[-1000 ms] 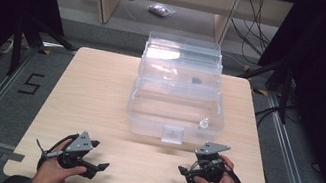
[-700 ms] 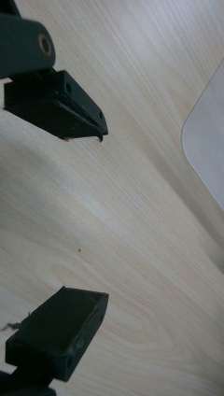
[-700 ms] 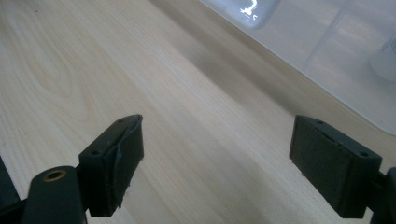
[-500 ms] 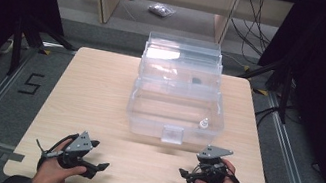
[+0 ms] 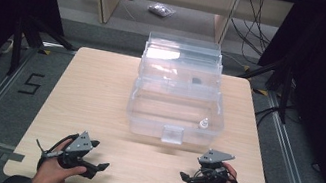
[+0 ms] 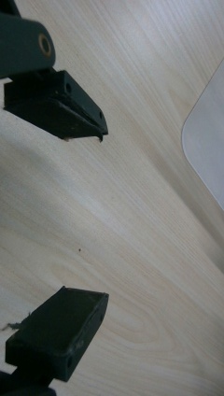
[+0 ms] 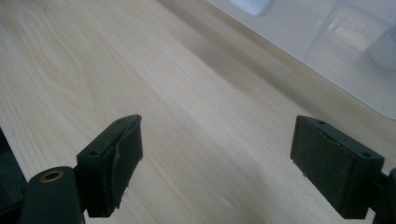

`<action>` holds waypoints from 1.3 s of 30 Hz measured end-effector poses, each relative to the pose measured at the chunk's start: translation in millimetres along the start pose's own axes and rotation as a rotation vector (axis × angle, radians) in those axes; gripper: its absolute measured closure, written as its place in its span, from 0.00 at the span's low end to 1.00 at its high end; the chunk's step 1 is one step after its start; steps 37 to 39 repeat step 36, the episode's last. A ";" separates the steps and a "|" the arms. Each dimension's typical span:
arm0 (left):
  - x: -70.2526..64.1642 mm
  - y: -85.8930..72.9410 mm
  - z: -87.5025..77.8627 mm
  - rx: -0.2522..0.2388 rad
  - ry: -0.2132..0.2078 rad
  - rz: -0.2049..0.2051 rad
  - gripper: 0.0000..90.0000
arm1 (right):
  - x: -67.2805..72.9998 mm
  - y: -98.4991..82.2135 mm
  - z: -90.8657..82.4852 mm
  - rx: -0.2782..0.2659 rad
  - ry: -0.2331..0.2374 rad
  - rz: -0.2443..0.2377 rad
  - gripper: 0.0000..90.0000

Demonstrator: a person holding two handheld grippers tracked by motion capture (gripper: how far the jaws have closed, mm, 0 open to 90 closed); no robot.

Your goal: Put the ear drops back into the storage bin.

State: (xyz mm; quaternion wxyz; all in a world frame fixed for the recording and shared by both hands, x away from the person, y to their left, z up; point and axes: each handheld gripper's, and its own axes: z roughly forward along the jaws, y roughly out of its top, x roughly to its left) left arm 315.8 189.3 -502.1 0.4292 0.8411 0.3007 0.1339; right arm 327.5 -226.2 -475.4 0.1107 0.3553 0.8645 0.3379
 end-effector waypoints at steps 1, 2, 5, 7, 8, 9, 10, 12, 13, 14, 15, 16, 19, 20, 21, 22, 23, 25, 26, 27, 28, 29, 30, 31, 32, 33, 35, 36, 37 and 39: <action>0.5 0.1 -0.3 0.006 0.003 0.008 0.18 | 1.1 -0.5 -1.3 0.005 0.002 0.015 0.20; 0.3 0.2 -0.3 0.006 -0.005 0.001 0.18 | 1.0 -1.1 -1.5 0.003 0.001 0.015 0.19; 0.2 0.1 -0.2 0.004 -0.004 0.000 0.18 | 0.6 -3.9 -2.0 0.005 -0.001 0.012 0.19; 0.9 0.2 -0.4 0.010 -0.002 0.008 0.18 | 0.3 -5.7 -1.4 -0.003 -0.001 0.004 0.19; 0.9 0.2 -0.4 0.010 -0.001 0.008 0.18 | 0.4 -7.3 -2.2 0.004 0.000 0.003 0.19; 0.8 0.2 -0.5 0.010 -0.002 0.008 0.18 | 0.4 -7.3 -2.2 0.004 0.000 0.003 0.19; 0.7 0.2 -0.4 0.009 -0.002 0.007 0.18 | 1.2 -7.6 -3.2 0.010 0.005 0.014 0.19; 0.8 0.2 -0.5 0.009 -0.001 0.008 0.18 | 3.0 -9.9 -3.5 0.007 -0.001 0.030 0.19; 0.3 0.1 -0.2 0.004 -0.004 0.000 0.18 | 2.4 -10.9 -2.7 -0.003 -0.007 0.017 0.19; 0.3 0.1 -0.1 0.004 -0.004 0.000 0.18 | 2.8 -12.9 -3.6 -0.001 -0.006 0.017 0.19; 0.3 0.1 -0.2 0.004 -0.004 0.000 0.18 | 2.8 -12.9 -3.6 -0.001 -0.006 0.017 0.19; 0.4 0.1 -0.1 0.005 -0.004 0.001 0.18 | 4.7 -15.3 -4.6 0.009 0.004 0.030 0.19; 0.8 0.2 -0.3 0.008 -0.002 0.005 0.18 | 4.0 -17.2 -4.2 0.003 0.005 0.030 0.18; 1.0 0.3 -0.4 0.011 -0.001 0.008 0.18 | 3.2 -18.3 -4.5 0.007 -0.002 0.018 0.18; 1.0 0.2 -0.3 0.010 -0.002 0.008 0.18 | 4.5 -19.3 -4.8 0.017 0.000 0.032 0.18; 0.9 0.2 -0.3 0.010 -0.002 0.007 0.18 | 2.6 -20.2 -4.8 0.017 0.002 0.021 0.18; 0.9 0.2 -0.3 0.010 -0.002 0.007 0.18 | 2.6 -20.2 -4.8 0.017 0.002 0.021 0.18; 0.9 0.2 -0.2 0.010 -0.002 0.007 0.18 | 4.2 -21.7 -4.7 0.018 0.000 0.039 0.18; 0.9 0.2 -0.2 0.010 -0.002 0.008 0.18 | 2.5 -21.6 -4.4 0.016 0.001 0.020 0.18; 0.9 0.2 -0.2 0.010 -0.002 0.007 0.18 | 3.0 -21.8 -4.8 0.022 -0.004 0.029 0.18; 0.9 0.2 -0.3 0.010 -0.002 0.007 0.18 | 5.1 -21.7 -5.3 0.031 0.003 0.062 0.18; 0.9 0.2 -0.2 0.010 -0.002 0.007 0.18 | 3.0 -22.4 -3.3 0.014 -0.008 0.035 0.18; 0.6 0.2 0.0 0.007 -0.003 0.003 0.18 | 3.0 -22.5 -3.1 0.014 -0.007 0.033 0.18; 0.6 0.2 0.0 0.008 -0.003 0.003 0.18 | 3.0 -22.4 -2.8 0.015 -0.006 0.031 0.18; 0.7 0.2 -0.1 0.009 -0.002 0.005 0.18 | 2.8 -22.2 -3.0 0.020 0.000 0.027 0.18; 0.9 0.3 -0.2 0.010 -0.002 0.008 0.18 | 2.7 -22.1 -3.2 0.025 0.003 0.025 0.18; 0.5 0.1 0.0 0.005 -0.004 0.001 0.18 | 2.7 -22.0 -2.9 0.024 0.003 0.025 0.18; 0.5 0.1 0.0 0.006 -0.004 0.001 0.18 | 2.6 -22.0 -2.9 0.024 0.002 0.026 0.18; 0.5 0.1 0.0 0.006 -0.004 0.001 0.18 | 2.6 -22.0 -2.9 0.024 0.002 0.026 0.18; 0.5 0.1 0.0 0.006 -0.004 0.001 0.18 | 2.6 -22.0 -2.9 0.024 0.002 0.026 0.18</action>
